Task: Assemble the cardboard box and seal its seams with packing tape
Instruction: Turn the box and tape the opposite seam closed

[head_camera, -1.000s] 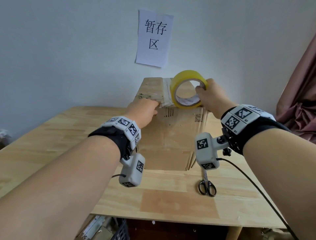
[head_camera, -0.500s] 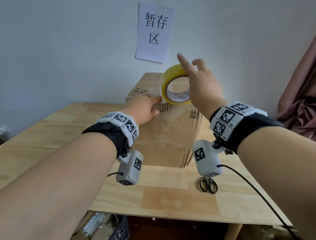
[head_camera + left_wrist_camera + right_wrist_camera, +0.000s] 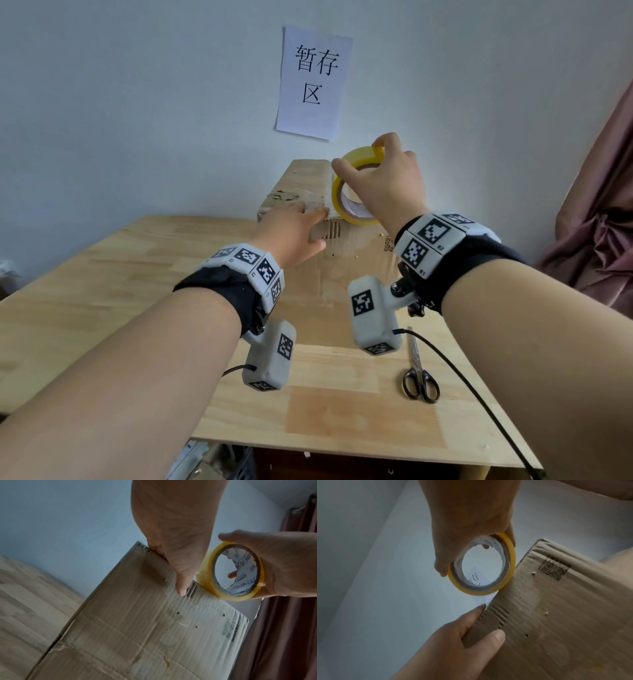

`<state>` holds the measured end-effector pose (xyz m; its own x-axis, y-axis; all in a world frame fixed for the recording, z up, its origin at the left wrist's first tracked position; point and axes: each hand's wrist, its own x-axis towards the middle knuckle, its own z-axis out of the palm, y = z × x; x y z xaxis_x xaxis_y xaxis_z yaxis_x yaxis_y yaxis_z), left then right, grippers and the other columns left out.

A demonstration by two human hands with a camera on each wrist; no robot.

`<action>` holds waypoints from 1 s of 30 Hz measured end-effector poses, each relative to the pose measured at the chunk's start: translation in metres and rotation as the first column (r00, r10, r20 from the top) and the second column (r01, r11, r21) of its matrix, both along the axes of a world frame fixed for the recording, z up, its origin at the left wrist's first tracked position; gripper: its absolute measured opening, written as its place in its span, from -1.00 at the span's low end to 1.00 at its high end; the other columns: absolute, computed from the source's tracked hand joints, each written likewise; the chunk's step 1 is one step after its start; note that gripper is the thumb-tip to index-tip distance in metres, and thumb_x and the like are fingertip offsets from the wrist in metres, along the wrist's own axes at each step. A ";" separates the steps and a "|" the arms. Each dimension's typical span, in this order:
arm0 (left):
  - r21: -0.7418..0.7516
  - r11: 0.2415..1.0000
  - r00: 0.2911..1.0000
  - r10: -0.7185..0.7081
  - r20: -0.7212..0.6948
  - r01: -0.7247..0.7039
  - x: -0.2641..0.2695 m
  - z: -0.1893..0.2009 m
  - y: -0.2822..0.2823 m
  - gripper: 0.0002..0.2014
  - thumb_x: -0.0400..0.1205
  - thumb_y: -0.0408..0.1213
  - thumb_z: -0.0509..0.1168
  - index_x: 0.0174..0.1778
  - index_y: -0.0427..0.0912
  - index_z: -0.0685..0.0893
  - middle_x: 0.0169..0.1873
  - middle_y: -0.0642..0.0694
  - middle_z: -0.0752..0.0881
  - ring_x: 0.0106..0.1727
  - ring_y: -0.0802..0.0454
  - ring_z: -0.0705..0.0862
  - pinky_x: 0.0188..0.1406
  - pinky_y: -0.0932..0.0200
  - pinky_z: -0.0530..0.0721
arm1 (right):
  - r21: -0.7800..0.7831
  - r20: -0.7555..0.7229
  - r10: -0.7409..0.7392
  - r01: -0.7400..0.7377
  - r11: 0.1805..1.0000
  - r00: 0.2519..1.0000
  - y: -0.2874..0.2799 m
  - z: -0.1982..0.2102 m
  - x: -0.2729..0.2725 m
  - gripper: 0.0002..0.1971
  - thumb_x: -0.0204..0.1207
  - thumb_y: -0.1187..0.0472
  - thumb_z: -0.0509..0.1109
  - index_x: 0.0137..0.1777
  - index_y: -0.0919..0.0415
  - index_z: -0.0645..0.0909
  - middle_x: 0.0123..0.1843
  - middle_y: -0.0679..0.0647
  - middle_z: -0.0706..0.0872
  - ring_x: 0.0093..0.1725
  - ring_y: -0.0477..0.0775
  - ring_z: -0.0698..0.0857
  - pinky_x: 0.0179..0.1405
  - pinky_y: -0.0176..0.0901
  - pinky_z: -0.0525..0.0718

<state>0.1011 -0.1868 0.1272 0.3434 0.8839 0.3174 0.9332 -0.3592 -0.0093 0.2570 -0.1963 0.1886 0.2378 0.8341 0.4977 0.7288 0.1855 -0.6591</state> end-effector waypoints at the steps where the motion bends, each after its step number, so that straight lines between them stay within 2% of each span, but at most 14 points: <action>1: 0.008 1.000 1.000 -0.002 0.005 0.002 0.000 0.000 -0.001 -0.39 0.65 0.07 0.16 0.62 0.06 0.20 0.43 -0.22 0.47 0.49 -0.19 0.37 0.41 -0.09 0.42 | 0.000 -0.010 -0.007 0.007 1.000 1.000 0.000 0.001 -0.001 -0.34 0.32 -0.37 0.37 0.30 -0.02 0.37 0.12 0.04 0.45 0.09 0.19 0.60 0.03 0.07 0.65; 5: 0.027 1.000 1.000 -0.009 0.027 0.009 0.000 0.000 -0.003 -0.42 0.66 0.01 0.17 0.61 0.04 0.24 0.40 -0.19 0.49 0.48 -0.17 0.38 0.39 -0.07 0.45 | 0.010 -0.006 -0.010 0.010 1.000 1.000 -0.001 0.003 0.001 -0.38 0.33 -0.26 0.41 0.29 0.03 0.38 0.10 0.03 0.44 0.09 0.18 0.59 0.01 0.05 0.63; 11: 0.034 0.999 1.000 0.000 0.029 -0.001 0.000 0.001 -0.008 -0.45 0.67 -0.06 0.18 0.60 0.06 0.25 0.50 -0.19 0.42 0.55 -0.17 0.31 0.45 -0.06 0.35 | 0.011 0.186 -0.074 0.073 0.997 0.980 -0.004 0.008 0.020 -0.38 0.28 -0.18 0.43 0.29 0.06 0.39 0.10 0.05 0.43 0.09 0.22 0.55 -0.04 0.05 0.60; 15: 0.026 1.000 1.000 -0.006 0.008 0.006 0.004 0.005 -0.010 -0.46 0.68 -0.05 0.16 0.61 0.04 0.26 0.53 -0.15 0.39 0.53 -0.16 0.35 0.43 -0.05 0.37 | -0.022 0.228 -0.074 0.082 0.996 0.971 -0.004 0.009 0.023 -0.38 0.29 -0.16 0.44 0.30 0.07 0.39 0.11 0.06 0.42 0.07 0.24 0.57 -0.02 0.10 0.64; 16: 0.013 1.000 1.000 -0.011 -0.004 0.011 0.002 0.006 -0.010 -0.47 0.68 -0.05 0.15 0.60 0.02 0.28 0.52 -0.13 0.40 0.49 -0.15 0.40 0.37 -0.06 0.44 | -0.033 0.238 -0.073 0.083 0.996 0.969 -0.004 0.010 0.023 -0.38 0.30 -0.15 0.44 0.30 0.08 0.39 0.11 0.07 0.42 0.06 0.24 0.57 -0.04 0.08 0.64; 18: 0.014 1.000 1.000 0.015 0.008 -0.015 -0.009 0.007 -0.011 -0.55 0.68 -0.05 0.13 0.50 -0.06 0.40 0.37 -0.11 0.55 0.24 -0.11 0.59 0.06 0.00 0.63 | -0.043 0.255 -0.067 0.081 0.996 0.965 -0.004 0.012 0.023 -0.38 0.31 -0.15 0.44 0.31 0.09 0.39 0.14 0.10 0.44 0.05 0.24 0.58 -0.07 0.06 0.64; 19: 0.024 0.998 0.998 0.054 0.024 -0.054 -0.016 0.008 -0.012 -0.59 0.68 -0.06 0.14 0.43 -0.11 0.45 0.27 -0.11 0.61 0.11 -0.09 0.63 -0.11 0.06 0.60 | -0.041 0.263 -0.064 0.077 0.996 0.963 -0.003 0.011 0.023 -0.38 0.31 -0.16 0.44 0.31 0.08 0.38 0.15 0.10 0.44 0.05 0.24 0.58 -0.08 0.06 0.64; 20: 0.028 0.995 0.995 0.093 0.034 -0.094 -0.023 0.008 -0.012 -0.61 0.68 -0.07 0.15 0.39 -0.15 0.48 0.24 -0.13 0.63 0.06 -0.11 0.64 -0.17 0.08 0.57 | -0.038 0.267 -0.058 0.071 0.997 0.962 -0.003 0.010 0.023 -0.37 0.31 -0.17 0.43 0.32 0.08 0.38 0.15 0.10 0.44 0.05 0.24 0.57 -0.08 0.07 0.64; 24: 0.023 0.991 0.991 0.136 -0.008 -0.135 -0.034 0.005 -0.012 -0.52 0.67 -0.06 0.17 0.47 -0.21 0.42 0.45 -0.17 0.48 0.36 -0.19 0.54 0.15 -0.05 0.57 | -0.038 0.260 -0.038 0.050 0.998 0.965 -0.003 0.009 0.027 -0.36 0.32 -0.18 0.43 0.33 0.08 0.38 0.14 0.10 0.45 0.06 0.24 0.57 -0.05 0.09 0.66; 28: 0.038 0.993 0.994 0.107 0.006 -0.107 -0.012 0.009 -0.015 -0.58 0.67 -0.05 0.16 0.39 -0.17 0.49 0.32 -0.15 0.58 0.30 -0.19 0.57 0.08 -0.04 0.58 | -0.024 0.259 -0.031 0.039 0.999 0.965 -0.002 0.007 0.029 -0.35 0.31 -0.20 0.43 0.33 0.07 0.38 0.11 0.07 0.43 0.06 0.24 0.56 -0.08 0.05 0.63; 30: 0.025 0.999 0.999 0.041 0.017 -0.041 0.005 0.010 -0.015 -0.57 0.69 -0.08 0.14 0.46 -0.15 0.44 0.39 -0.12 0.54 0.36 -0.15 0.53 0.16 -0.05 0.60 | -0.009 0.273 -0.029 0.033 0.999 0.961 -0.002 0.006 0.028 -0.35 0.30 -0.20 0.43 0.32 0.07 0.38 0.13 0.08 0.44 0.06 0.24 0.55 -0.08 0.03 0.61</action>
<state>0.1057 -0.2020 0.1371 0.3017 0.8886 0.3453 0.9472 -0.3206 -0.0028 0.2855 -0.1985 0.1944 0.1202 0.8356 0.5361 0.8867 0.1525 -0.4366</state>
